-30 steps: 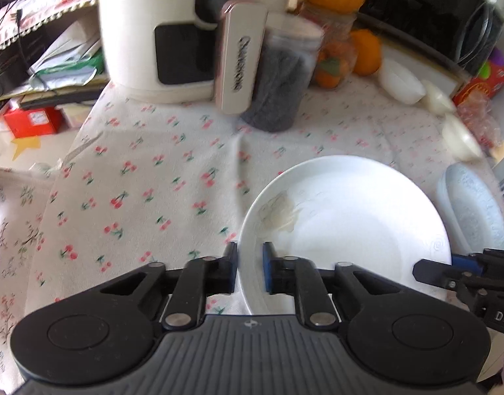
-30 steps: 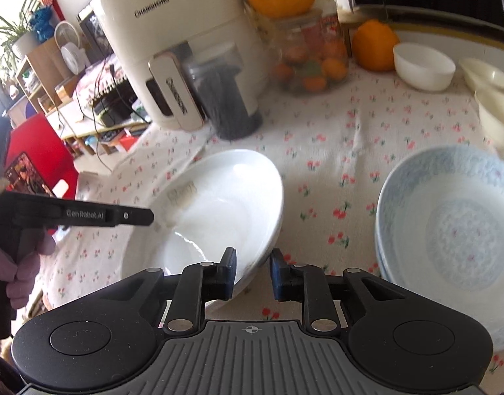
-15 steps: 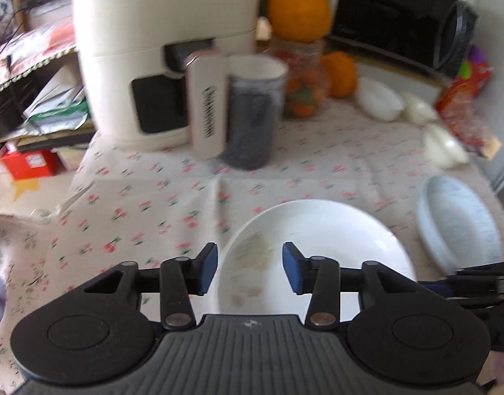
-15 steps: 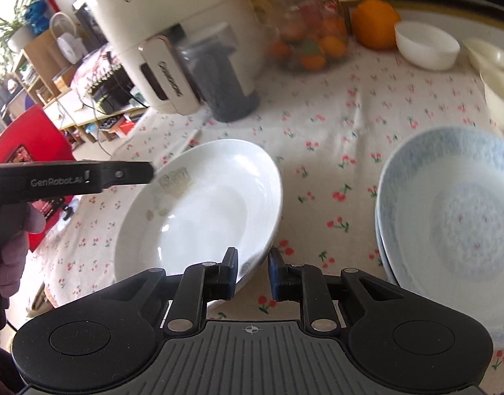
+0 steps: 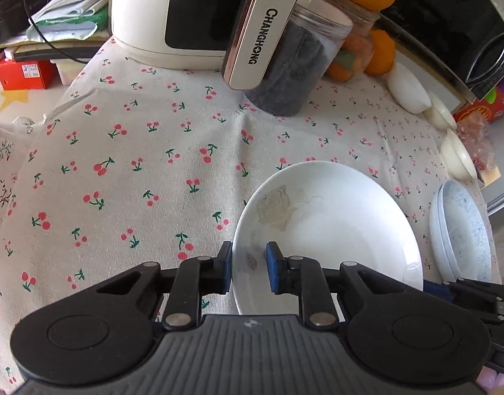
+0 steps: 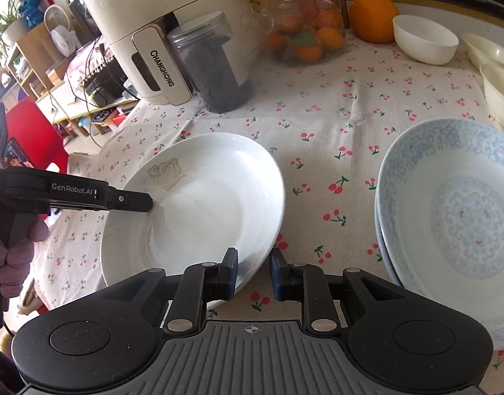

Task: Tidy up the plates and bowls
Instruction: 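Lift the white plate with the left gripper toward the blue stack, then lower the white rose plate onto the blue-patterned plate stack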

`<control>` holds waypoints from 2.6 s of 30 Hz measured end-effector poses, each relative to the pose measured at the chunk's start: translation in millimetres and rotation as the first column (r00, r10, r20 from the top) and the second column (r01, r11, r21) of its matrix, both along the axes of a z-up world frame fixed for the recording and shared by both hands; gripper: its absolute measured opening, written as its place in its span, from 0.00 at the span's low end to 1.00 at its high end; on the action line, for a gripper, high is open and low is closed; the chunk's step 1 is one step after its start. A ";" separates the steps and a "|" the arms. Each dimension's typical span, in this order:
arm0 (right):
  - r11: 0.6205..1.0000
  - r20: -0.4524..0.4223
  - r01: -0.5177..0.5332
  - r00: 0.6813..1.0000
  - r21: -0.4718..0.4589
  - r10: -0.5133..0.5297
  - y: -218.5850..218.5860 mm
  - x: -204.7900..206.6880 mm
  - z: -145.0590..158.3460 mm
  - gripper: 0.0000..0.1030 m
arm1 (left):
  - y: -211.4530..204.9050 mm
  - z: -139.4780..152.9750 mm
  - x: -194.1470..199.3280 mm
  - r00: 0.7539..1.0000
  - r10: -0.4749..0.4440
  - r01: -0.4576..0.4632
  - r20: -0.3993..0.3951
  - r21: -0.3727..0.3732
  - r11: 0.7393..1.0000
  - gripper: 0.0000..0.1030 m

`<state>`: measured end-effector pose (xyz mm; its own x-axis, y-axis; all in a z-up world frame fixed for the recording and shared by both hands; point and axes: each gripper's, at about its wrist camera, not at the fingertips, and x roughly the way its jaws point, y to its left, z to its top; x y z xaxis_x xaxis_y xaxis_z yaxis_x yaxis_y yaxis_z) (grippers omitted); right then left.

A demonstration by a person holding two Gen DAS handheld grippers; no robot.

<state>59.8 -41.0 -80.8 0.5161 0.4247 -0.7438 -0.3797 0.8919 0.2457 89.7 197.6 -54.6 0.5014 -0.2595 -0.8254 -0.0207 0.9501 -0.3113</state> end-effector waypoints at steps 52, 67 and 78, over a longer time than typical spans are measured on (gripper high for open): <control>0.972 0.099 0.211 0.970 0.098 -0.221 -156.9 11.8 59.8 0.20 | -124.3 43.1 27.9 0.973 -0.141 0.169 0.185 -0.144 0.975 0.12; 0.955 0.046 0.290 0.955 0.057 -0.293 -196.2 11.2 41.7 0.20 | -174.2 32.7 28.9 0.958 -0.235 0.247 0.162 -0.059 0.967 0.12; 0.951 -0.006 0.309 0.951 0.009 -0.309 -203.1 12.2 34.3 0.20 | -194.9 26.2 24.0 0.947 -0.284 0.280 0.151 0.049 0.959 0.12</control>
<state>71.9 -244.0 -46.5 0.6196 0.2522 -0.7433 -0.0847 0.9629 0.2561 113.8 2.6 -28.4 0.5330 -0.3883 -0.7518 0.2960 0.9179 -0.2643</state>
